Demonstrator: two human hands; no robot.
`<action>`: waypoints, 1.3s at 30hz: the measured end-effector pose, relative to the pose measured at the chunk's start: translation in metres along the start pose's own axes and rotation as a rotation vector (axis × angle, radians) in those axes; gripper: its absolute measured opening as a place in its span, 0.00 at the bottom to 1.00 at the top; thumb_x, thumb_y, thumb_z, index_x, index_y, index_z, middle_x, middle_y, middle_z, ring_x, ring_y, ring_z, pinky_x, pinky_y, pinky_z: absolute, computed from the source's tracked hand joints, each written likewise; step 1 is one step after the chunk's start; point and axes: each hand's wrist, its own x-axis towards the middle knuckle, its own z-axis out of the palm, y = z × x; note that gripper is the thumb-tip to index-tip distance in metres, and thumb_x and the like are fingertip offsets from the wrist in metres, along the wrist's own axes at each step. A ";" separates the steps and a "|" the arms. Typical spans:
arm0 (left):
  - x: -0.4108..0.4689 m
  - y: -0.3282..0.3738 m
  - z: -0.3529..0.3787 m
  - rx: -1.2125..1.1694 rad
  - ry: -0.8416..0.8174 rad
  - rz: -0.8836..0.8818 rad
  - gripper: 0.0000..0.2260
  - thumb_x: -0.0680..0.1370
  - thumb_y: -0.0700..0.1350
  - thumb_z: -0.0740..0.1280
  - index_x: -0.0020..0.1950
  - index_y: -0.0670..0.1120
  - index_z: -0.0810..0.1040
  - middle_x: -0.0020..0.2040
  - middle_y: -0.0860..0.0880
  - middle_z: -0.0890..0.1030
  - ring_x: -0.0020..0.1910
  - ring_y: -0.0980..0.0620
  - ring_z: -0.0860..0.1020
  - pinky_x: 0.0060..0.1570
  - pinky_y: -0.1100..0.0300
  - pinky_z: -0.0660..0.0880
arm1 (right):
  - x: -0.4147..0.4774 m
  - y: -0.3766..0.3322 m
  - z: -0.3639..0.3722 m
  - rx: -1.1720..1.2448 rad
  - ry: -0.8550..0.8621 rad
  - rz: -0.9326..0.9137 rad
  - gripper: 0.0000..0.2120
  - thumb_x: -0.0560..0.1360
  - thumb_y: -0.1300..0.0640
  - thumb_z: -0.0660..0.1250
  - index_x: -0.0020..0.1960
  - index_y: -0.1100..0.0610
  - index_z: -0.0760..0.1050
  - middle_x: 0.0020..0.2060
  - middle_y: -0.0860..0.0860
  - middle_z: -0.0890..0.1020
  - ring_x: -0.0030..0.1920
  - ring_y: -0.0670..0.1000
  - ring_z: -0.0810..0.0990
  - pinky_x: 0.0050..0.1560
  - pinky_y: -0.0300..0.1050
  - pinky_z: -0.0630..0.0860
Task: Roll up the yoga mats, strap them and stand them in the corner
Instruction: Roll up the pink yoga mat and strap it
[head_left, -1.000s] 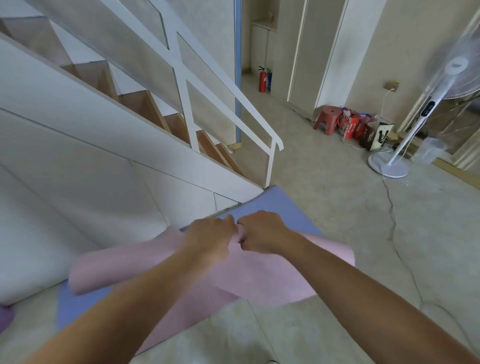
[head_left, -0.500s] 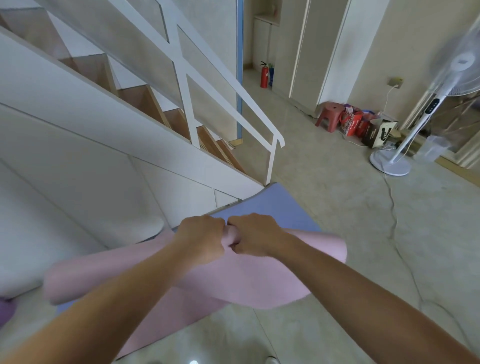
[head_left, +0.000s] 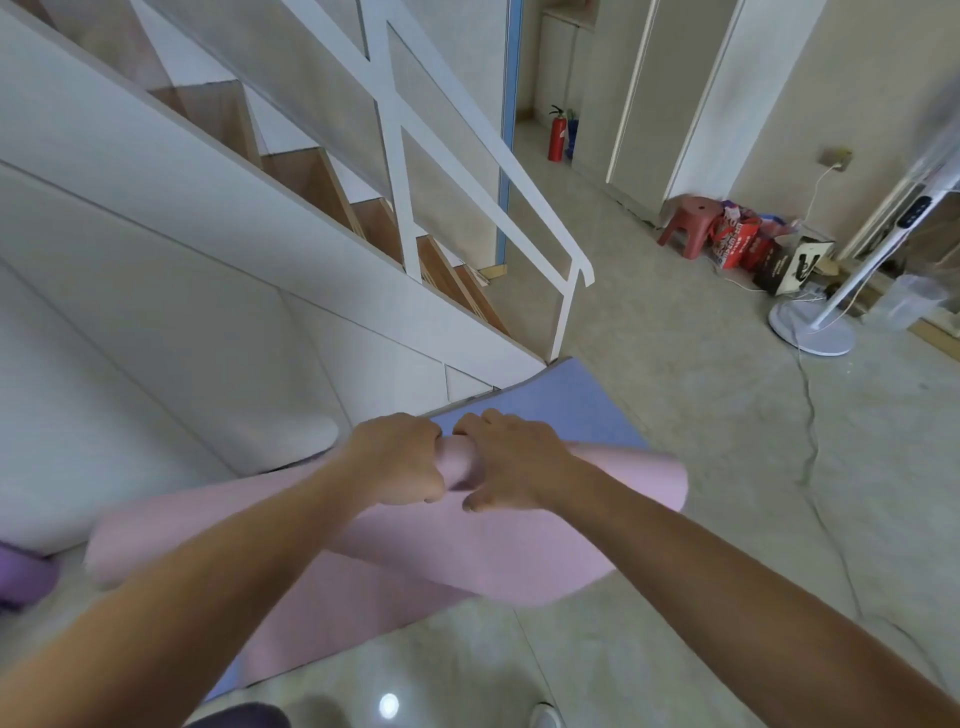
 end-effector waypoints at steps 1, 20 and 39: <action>0.004 -0.005 -0.004 -0.135 -0.072 -0.016 0.11 0.65 0.50 0.73 0.43 0.51 0.75 0.38 0.54 0.76 0.37 0.51 0.76 0.35 0.60 0.69 | 0.001 -0.001 0.007 -0.122 0.110 -0.021 0.29 0.69 0.43 0.73 0.65 0.51 0.68 0.54 0.49 0.76 0.52 0.54 0.76 0.45 0.48 0.68; -0.005 -0.011 -0.018 0.065 -0.043 0.084 0.23 0.68 0.52 0.73 0.59 0.51 0.72 0.50 0.53 0.79 0.47 0.49 0.79 0.41 0.56 0.72 | 0.011 -0.004 -0.022 0.046 -0.075 -0.054 0.14 0.68 0.45 0.71 0.46 0.48 0.70 0.38 0.45 0.78 0.42 0.50 0.77 0.34 0.44 0.66; -0.004 -0.013 -0.021 0.157 0.053 0.033 0.25 0.62 0.55 0.75 0.55 0.51 0.72 0.43 0.55 0.76 0.42 0.51 0.77 0.38 0.58 0.71 | 0.012 -0.002 -0.027 0.055 -0.077 -0.097 0.31 0.63 0.39 0.75 0.62 0.46 0.68 0.51 0.46 0.79 0.52 0.51 0.78 0.48 0.50 0.76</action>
